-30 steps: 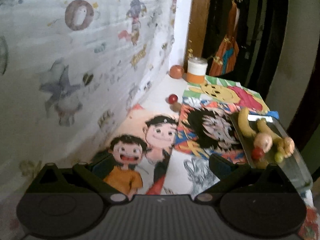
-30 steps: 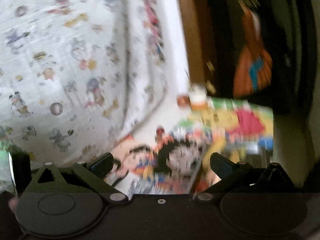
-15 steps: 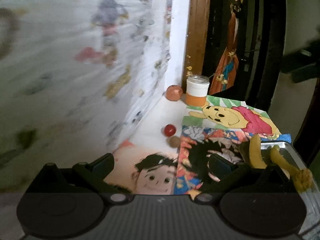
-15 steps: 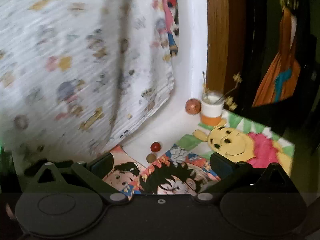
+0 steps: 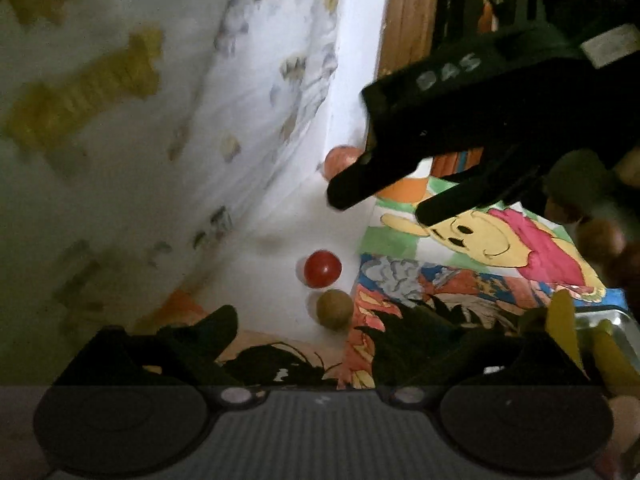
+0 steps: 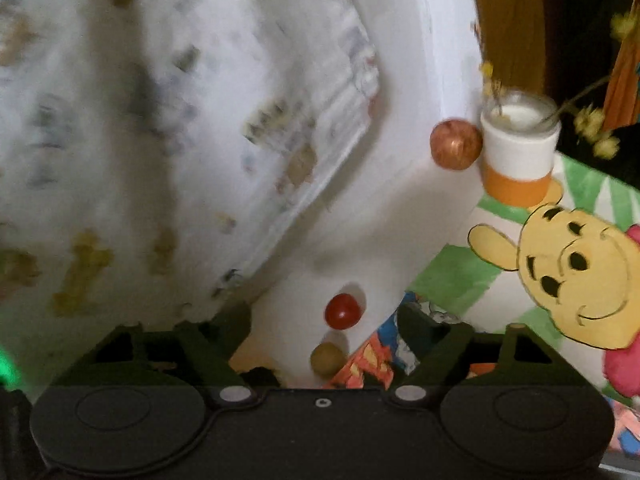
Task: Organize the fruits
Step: 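Move the right tool to the loose red tomato while the left tool approaches the small brown fruit, then close the right tool on the red tomato while the left tool grasps the brown fruit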
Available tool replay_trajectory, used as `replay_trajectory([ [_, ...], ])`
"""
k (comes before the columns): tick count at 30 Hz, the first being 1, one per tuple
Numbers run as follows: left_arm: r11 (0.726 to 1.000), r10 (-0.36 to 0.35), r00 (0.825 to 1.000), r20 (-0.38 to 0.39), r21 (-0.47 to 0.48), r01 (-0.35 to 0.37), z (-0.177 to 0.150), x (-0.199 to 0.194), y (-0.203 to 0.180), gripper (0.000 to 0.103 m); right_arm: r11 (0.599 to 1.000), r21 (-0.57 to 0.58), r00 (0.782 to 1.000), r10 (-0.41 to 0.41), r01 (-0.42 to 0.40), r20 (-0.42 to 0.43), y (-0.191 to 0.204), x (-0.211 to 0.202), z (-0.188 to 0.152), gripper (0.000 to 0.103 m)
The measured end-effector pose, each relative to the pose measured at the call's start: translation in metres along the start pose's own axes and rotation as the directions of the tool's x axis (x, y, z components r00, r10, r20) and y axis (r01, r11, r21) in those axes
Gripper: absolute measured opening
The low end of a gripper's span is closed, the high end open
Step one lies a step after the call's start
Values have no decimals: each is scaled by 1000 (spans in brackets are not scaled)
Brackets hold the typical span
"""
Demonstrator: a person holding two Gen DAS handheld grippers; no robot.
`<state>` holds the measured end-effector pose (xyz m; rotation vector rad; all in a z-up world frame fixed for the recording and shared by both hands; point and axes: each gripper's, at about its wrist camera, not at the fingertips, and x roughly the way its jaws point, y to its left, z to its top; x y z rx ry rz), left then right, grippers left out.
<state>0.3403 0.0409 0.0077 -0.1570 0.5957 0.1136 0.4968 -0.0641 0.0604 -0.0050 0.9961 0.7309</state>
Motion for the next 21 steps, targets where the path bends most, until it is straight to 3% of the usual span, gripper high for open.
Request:
replay_trajectory([
  [6, 998, -5, 1000, -13, -56, 4, -3, 23, 2, 81, 999, 42, 999, 11, -9, -35, -17, 39, 3, 66],
  [21, 999, -22, 999, -41, -45, 20, -2, 51, -3, 48, 998, 69, 996, 16, -10, -90, -18, 81, 3, 45],
])
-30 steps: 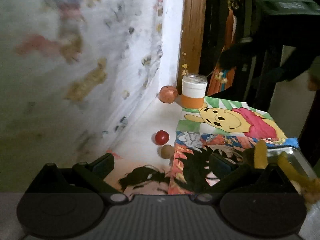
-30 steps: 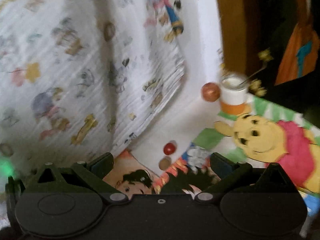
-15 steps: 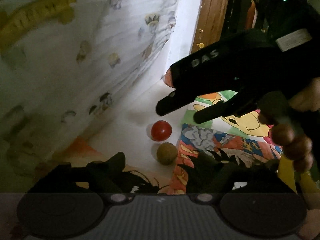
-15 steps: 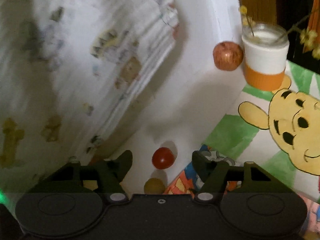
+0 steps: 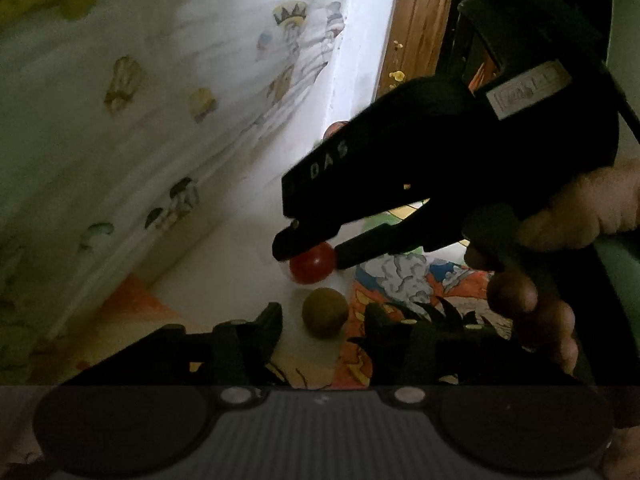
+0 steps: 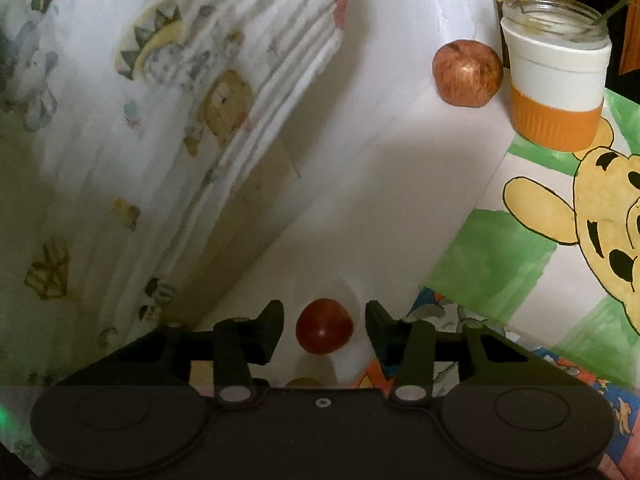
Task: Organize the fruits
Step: 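Close the right tool on the red tomato while the left tool grasps the brown fruit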
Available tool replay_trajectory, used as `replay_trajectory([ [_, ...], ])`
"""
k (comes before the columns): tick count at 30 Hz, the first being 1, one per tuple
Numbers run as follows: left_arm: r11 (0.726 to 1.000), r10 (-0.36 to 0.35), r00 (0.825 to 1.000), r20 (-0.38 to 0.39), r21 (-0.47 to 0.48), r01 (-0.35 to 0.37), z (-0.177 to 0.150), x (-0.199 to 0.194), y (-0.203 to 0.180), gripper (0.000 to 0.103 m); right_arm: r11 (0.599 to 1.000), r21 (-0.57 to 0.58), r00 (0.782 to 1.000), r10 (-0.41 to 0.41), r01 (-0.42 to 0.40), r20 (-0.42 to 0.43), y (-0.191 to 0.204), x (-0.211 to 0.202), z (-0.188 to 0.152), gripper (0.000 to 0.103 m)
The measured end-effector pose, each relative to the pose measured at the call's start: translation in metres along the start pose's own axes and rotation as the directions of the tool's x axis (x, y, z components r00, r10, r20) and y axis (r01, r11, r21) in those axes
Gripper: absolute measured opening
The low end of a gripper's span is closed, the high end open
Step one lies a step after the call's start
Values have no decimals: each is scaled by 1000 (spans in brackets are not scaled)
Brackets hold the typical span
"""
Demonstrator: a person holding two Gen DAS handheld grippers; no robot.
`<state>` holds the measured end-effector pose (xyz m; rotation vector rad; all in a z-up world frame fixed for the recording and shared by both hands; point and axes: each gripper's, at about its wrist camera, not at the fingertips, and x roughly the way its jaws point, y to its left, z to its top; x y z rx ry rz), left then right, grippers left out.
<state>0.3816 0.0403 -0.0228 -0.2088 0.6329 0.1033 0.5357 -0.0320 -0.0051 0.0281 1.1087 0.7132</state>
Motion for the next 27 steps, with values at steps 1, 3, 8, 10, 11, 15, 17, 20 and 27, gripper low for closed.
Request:
replay_trajectory([
  [1, 1000, -4, 1000, -1, -4, 4, 1, 1, 0, 47, 1000, -7, 1000, -1, 1, 0, 1, 0, 0, 44],
  [3, 1000, -13, 1000, -4, -9, 13, 3, 5, 0, 43, 1000, -14, 1000, -4, 4, 0, 2, 0, 0, 42],
  [8, 999, -24, 1000, -15, -22, 24, 5, 6, 1, 33, 1000, -9, 1000, -4, 4, -3, 0, -1, -1, 36],
  [10, 999, -24, 1000, -11, -25, 24, 5, 5, 2, 31, 1000, -3, 1000, 1, -1, -7, -1, -2, 0, 34],
  [11, 999, -25, 1000, -12, -31, 24, 5, 5, 3, 29, 1000, -4, 1000, 1, -1, -7, -1, -1, 0, 34],
  [15, 997, -52, 998, -22, -58, 50, 6, 3, 7, 29, 1000, 7, 1000, 6, -6, -7, -3, 0, -1, 34],
  [17, 997, -53, 998, -27, -64, 51, 7, 2, 7, 28, 1000, 18, 1000, 5, -5, -3, -5, 0, 0, 33],
  [20, 997, -50, 998, -33, -66, 48, 8, 0, 7, 28, 999, 39, 1000, 6, -6, 2, -10, 0, 0, 33],
  [27, 996, -59, 998, -32, -76, 56, 13, -12, 7, 28, 996, 86, 1000, 19, -21, 23, -22, -14, -3, 33],
])
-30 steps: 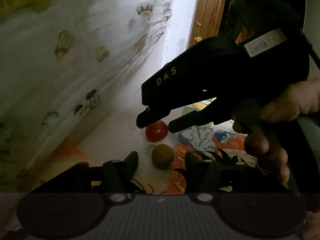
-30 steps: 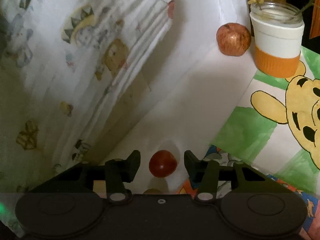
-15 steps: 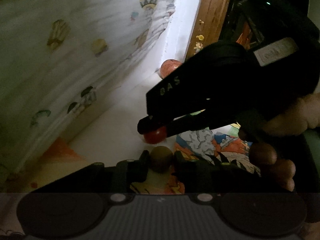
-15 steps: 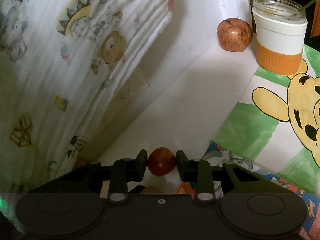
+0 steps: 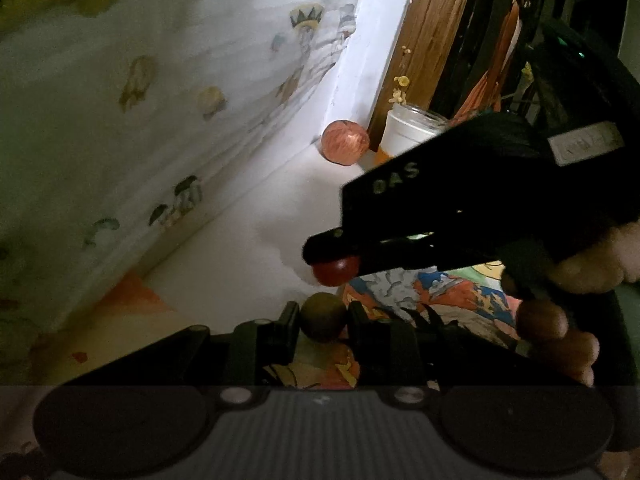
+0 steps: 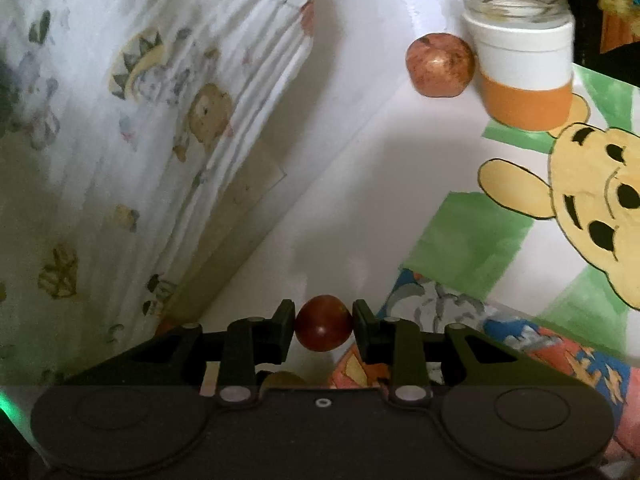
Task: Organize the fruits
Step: 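Close the right tool on the red tomato while the left tool grasps the brown fruit, then carry the tomato in the right tool and brown fruit in the left tool over the tray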
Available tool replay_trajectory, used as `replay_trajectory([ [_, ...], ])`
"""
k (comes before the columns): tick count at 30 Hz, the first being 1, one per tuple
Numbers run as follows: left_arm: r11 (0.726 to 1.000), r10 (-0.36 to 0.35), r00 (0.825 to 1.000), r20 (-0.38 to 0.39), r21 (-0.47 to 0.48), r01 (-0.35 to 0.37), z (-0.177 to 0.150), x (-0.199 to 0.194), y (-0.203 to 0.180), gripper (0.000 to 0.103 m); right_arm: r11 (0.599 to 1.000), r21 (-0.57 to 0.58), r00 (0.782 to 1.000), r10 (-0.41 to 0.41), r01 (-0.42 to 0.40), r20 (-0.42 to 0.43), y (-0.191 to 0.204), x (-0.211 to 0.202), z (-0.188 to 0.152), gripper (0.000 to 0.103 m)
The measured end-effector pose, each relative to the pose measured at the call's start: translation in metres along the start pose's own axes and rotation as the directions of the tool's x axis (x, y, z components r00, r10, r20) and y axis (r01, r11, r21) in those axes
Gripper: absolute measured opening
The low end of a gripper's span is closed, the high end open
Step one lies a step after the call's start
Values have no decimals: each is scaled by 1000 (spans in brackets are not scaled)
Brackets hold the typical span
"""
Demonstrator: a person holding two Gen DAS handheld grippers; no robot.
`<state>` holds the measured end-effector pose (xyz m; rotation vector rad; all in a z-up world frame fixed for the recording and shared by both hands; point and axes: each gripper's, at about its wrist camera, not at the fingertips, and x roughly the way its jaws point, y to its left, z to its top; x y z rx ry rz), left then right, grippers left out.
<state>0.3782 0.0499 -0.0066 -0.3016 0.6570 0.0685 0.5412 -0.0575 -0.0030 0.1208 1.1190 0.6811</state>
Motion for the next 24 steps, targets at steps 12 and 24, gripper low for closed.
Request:
replay_trajectory([
  [12, 999, -38, 999, 37, 12, 38, 5, -37, -25, 28, 998, 58, 991, -11, 3, 137, -16, -83, -16, 34],
  [24, 989, -144, 988, 64, 49, 141, -4, -87, -82, 28, 992, 119, 965, -78, 49, 251, -41, -197, -76, 34],
])
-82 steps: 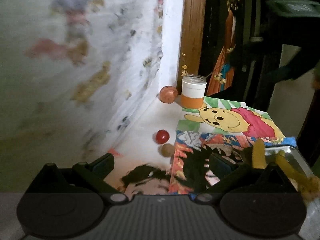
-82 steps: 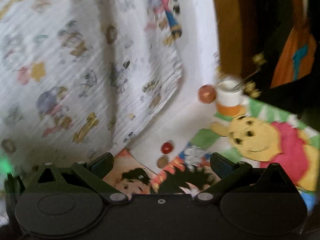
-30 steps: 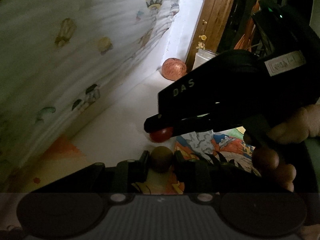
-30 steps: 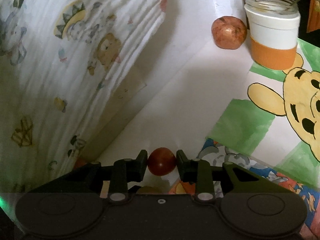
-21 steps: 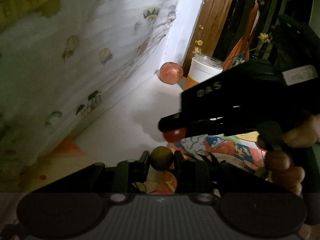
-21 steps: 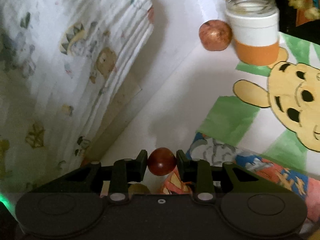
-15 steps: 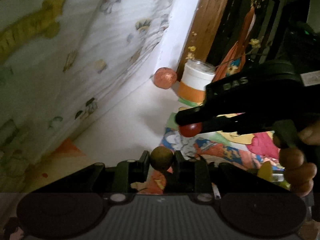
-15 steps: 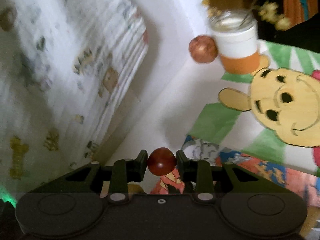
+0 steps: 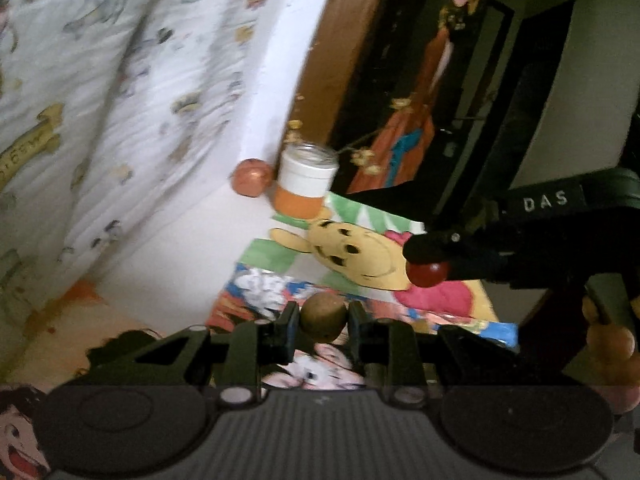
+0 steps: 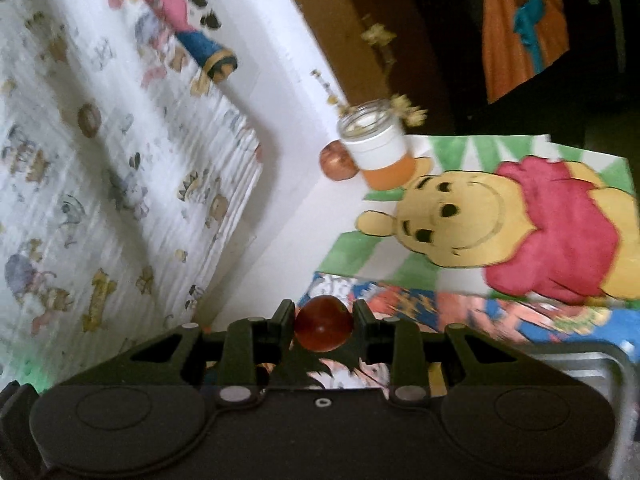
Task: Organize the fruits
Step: 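Carry the tomato in the right tool and brown fruit in the left tool over the tray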
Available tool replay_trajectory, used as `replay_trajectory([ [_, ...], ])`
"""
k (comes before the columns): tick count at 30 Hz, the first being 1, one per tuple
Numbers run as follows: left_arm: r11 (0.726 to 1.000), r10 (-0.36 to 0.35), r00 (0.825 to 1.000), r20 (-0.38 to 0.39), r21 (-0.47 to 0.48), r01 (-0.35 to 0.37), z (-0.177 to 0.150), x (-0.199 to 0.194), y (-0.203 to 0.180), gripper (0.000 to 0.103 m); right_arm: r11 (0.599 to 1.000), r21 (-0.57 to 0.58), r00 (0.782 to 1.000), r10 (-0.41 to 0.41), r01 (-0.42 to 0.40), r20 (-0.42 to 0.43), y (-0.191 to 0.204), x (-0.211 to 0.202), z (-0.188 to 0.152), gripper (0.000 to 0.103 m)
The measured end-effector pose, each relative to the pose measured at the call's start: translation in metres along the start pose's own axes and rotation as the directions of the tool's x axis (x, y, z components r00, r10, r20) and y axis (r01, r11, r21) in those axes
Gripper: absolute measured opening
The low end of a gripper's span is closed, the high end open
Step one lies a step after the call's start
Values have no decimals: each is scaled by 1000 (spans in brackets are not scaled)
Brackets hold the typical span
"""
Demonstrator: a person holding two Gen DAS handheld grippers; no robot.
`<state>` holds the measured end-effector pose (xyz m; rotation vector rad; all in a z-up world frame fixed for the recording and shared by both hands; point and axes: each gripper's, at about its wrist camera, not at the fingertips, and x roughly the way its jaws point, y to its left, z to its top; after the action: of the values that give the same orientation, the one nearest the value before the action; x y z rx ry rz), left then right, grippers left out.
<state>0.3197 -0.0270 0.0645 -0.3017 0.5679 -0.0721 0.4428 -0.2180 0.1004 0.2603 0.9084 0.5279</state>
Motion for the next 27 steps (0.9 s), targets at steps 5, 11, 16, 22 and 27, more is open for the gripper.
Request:
replay_trajectory([
  [5, 999, -45, 999, -2, 16, 45, -8, -16, -26, 28, 999, 26, 999, -23, 22, 32, -11, -41, -19, 34],
  [11, 996, -92, 996, -14, 23, 92, -27, -34, -50, 28, 998, 49, 997, -37, 34, 61, -23, -80, -48, 34],
  [16, 993, -117, 992, -37, 28, 118, -44, -45, -62, 28, 997, 69, 996, -47, 42, 77, -32, -101, -72, 34],
  [22, 990, -131, 989, -61, 34, 133, -60, -54, -68, 28, 995, 88, 992, -62, 52, 107, -41, -122, -99, 34],
  [27, 989, -136, 988, -79, 45, 139, -72, -60, -70, 28, 994, 87, 988, -80, 69, 130, -44, -133, -120, 34],
])
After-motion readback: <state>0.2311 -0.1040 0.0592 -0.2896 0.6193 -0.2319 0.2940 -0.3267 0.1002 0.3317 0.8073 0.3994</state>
